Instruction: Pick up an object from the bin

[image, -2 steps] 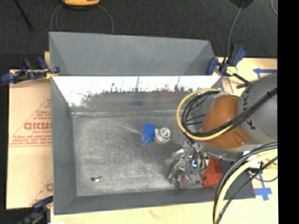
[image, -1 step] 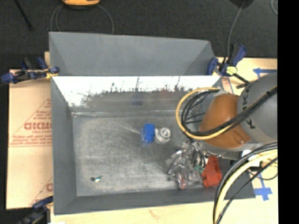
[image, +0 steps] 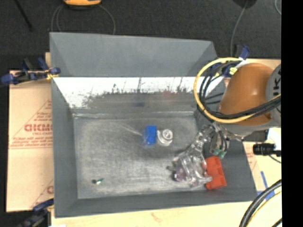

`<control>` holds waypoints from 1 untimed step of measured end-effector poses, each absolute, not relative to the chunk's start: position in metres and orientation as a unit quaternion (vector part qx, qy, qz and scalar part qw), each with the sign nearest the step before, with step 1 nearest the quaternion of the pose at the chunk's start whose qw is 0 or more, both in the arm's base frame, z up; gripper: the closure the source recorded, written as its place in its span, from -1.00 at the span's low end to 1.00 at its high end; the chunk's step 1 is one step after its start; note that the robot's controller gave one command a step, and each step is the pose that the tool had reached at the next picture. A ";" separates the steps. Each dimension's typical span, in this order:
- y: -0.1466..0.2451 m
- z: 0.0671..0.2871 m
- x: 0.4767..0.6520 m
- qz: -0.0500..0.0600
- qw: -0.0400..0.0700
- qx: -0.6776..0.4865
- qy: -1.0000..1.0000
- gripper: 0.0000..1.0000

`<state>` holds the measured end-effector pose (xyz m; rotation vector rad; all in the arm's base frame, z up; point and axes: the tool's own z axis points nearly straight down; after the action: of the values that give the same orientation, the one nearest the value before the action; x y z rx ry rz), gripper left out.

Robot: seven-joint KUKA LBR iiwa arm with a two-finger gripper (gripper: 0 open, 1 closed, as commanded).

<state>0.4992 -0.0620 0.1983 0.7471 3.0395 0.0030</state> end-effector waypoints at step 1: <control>-0.071 0.238 0.498 0.000 0.004 0.226 0.974 1.00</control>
Offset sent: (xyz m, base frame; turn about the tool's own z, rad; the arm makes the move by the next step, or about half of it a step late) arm -0.0031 -0.0085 0.0367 -0.0246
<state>0.4979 -0.0712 0.2382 0.7085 3.0519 0.0014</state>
